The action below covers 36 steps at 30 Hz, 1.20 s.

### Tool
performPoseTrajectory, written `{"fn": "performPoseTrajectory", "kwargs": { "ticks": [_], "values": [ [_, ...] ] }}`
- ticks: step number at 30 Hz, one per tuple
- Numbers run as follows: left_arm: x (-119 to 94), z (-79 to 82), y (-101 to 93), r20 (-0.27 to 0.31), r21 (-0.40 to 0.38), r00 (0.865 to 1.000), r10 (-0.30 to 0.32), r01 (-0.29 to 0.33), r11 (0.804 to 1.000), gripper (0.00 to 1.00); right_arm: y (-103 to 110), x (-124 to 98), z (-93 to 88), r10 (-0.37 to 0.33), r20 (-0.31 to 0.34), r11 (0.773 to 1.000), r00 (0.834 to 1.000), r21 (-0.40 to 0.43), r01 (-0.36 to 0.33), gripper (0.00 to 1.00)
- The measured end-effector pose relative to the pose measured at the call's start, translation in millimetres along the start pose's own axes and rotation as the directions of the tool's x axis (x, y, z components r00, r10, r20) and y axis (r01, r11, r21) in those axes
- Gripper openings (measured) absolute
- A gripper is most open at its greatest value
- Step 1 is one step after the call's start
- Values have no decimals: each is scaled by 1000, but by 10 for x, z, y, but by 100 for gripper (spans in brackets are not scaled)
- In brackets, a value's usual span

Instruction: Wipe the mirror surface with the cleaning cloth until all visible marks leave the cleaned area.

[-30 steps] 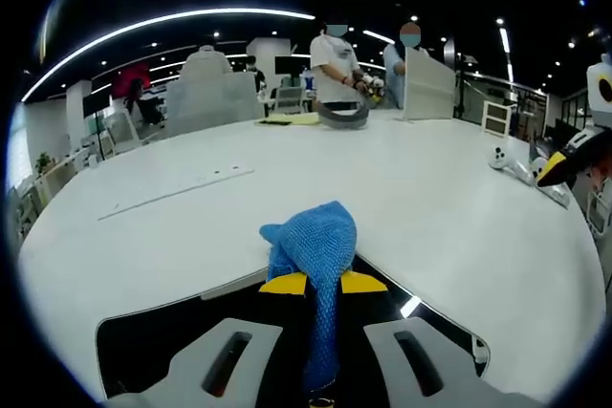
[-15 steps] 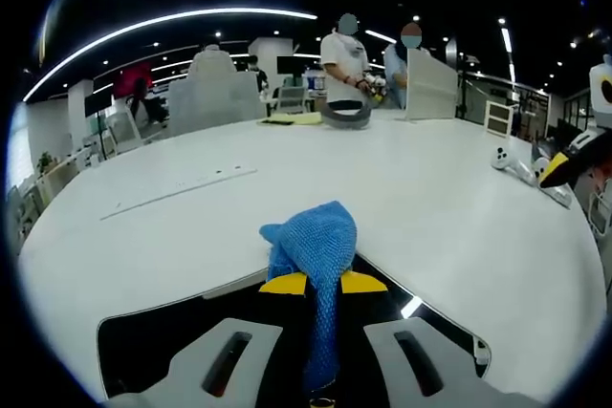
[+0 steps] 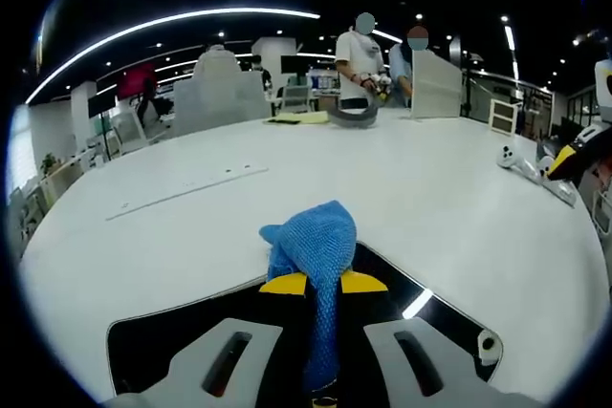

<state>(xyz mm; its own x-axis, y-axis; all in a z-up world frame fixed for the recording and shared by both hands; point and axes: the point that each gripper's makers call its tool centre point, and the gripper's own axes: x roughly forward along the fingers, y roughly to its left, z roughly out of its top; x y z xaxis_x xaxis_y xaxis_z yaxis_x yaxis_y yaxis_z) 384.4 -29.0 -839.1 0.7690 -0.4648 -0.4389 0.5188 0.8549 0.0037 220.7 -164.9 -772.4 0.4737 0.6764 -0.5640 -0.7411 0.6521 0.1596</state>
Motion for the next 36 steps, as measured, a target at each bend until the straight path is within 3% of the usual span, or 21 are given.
{"fn": "performPoseTrajectory", "kwargs": {
  "ticks": [17, 36],
  "values": [
    [-116, -42, 104, -8, -12, 1000, 16, -17, 1000, 7, 74, -67, 61, -17, 13, 1000, 1000, 4, 17, 100],
    [-363, -110, 43, -36, -22, 999, 30, -30, 999, 7, 277, -109, 114, -17, 23, 1000, 1000, 15, 17, 100]
  ]
}}
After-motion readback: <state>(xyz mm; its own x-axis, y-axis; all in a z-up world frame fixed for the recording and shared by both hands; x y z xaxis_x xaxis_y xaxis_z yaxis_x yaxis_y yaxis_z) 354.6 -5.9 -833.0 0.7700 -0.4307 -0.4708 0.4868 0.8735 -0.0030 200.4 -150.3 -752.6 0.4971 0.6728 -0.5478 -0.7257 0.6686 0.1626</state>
